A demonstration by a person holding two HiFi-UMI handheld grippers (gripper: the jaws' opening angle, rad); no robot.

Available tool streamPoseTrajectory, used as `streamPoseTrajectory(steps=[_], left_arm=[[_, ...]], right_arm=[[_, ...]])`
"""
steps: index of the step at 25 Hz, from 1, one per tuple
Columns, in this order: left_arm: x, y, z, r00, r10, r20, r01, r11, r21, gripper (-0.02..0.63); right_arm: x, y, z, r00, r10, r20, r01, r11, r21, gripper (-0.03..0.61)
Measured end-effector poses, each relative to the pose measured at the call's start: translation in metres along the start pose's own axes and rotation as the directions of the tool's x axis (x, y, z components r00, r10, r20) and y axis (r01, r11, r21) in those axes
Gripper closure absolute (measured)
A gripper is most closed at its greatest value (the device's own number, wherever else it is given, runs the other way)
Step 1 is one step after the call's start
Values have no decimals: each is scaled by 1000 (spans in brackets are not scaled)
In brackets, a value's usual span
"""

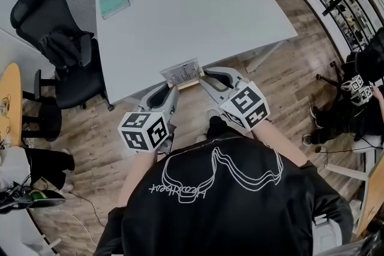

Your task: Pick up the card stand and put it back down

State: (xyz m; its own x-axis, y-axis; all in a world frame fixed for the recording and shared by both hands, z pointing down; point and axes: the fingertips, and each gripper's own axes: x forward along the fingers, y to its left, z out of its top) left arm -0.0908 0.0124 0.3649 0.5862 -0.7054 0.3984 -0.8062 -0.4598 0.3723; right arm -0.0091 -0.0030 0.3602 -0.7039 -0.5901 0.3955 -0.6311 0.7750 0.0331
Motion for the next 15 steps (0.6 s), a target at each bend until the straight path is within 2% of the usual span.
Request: streamPoseTrajectory(steps=[15], left_arm=[[-5,-7,-9,1000,10,21,-10,1000,-8,518]], right_arm=[[-8,6,-6,1000,-5,13,5,1000,14,495]])
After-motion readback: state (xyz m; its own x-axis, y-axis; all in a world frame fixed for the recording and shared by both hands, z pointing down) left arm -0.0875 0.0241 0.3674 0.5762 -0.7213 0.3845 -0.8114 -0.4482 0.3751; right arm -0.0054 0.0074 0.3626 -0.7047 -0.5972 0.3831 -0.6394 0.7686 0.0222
